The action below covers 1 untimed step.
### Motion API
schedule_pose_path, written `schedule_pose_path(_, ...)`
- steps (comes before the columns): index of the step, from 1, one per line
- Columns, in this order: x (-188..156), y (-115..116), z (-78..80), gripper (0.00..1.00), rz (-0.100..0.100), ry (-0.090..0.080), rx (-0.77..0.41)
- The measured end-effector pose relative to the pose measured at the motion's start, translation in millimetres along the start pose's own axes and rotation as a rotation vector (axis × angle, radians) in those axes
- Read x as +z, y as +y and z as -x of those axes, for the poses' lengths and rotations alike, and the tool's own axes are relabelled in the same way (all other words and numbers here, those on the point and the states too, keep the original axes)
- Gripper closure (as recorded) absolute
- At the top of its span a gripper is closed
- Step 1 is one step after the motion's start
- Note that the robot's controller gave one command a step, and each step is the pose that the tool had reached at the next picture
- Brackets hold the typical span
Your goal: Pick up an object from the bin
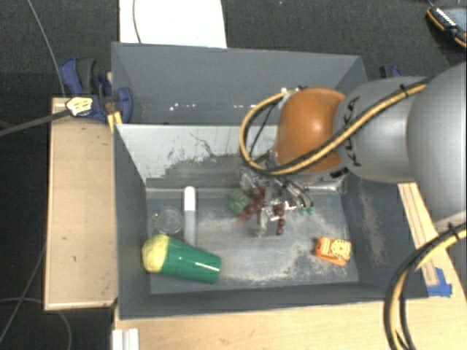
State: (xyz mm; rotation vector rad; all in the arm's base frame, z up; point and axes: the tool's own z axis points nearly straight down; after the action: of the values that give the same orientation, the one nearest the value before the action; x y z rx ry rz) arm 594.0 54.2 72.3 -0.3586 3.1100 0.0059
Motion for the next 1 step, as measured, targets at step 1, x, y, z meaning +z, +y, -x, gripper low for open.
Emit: schedule_pose_path(1, -0.4, 0.2, -4.2, 0.00, 0.001, 0.007, 0.071)
